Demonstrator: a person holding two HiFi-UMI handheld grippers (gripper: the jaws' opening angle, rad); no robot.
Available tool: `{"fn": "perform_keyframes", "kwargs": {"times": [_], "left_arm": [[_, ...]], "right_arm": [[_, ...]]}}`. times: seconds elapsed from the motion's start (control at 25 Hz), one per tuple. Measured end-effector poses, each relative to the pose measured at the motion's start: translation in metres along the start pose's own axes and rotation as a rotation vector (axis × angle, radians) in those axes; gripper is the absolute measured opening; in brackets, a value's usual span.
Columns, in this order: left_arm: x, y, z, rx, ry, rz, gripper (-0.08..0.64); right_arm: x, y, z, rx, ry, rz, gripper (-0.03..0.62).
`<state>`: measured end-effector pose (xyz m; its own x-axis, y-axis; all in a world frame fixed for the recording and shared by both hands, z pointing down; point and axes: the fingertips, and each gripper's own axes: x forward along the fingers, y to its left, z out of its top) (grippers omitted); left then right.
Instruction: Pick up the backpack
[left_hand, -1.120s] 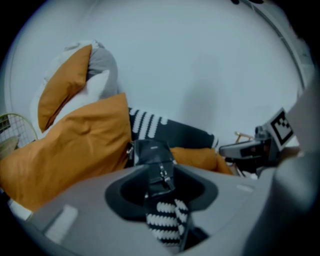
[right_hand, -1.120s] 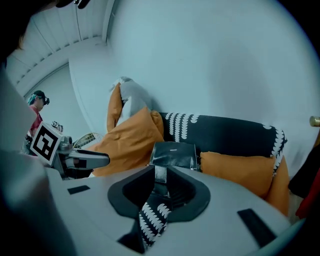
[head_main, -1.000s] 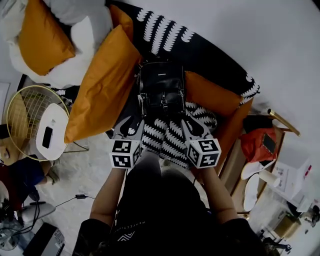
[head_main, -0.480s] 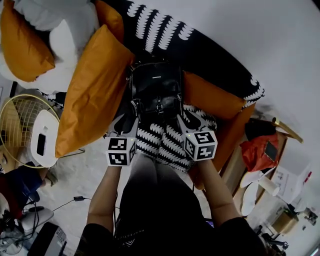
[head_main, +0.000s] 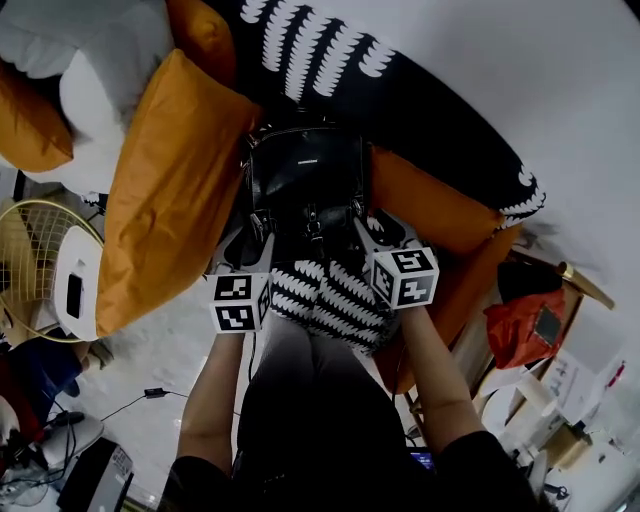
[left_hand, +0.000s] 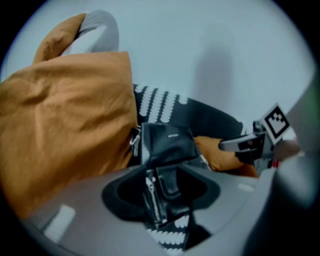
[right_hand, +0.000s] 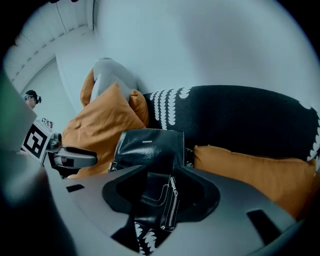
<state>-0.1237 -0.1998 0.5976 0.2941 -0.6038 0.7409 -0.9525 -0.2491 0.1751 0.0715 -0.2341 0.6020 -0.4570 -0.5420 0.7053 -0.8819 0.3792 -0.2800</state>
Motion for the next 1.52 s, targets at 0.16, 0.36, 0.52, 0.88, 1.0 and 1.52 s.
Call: {"fn": "perform_keyframes", "kwargs": {"times": [0.16,0.36,0.52,0.88,1.0,1.52], "left_arm": [[0.021,0.007,0.001,0.003,0.018,0.012,0.202],[0.039,0.018,0.002,0.023,0.031,0.029,0.216],[0.053,0.026,0.005,0.02,0.029,0.038,0.224],[0.07,0.033,0.008,0.012,0.023,0.049,0.266],[0.075,0.039,0.004,-0.013,0.026,0.045,0.283],[0.091,0.044,-0.006,-0.069,0.027,0.004,0.286]], "right_arm": [[0.026,-0.014,-0.001,0.0,0.018,0.015,0.179],[0.05,-0.025,0.001,0.013,0.014,0.024,0.193],[0.067,-0.032,0.003,0.019,0.018,0.035,0.208],[0.096,-0.039,-0.002,0.035,0.053,0.076,0.262],[0.105,-0.039,-0.002,0.043,0.06,0.089,0.27],[0.121,-0.04,-0.01,0.066,0.076,0.106,0.236]]}}
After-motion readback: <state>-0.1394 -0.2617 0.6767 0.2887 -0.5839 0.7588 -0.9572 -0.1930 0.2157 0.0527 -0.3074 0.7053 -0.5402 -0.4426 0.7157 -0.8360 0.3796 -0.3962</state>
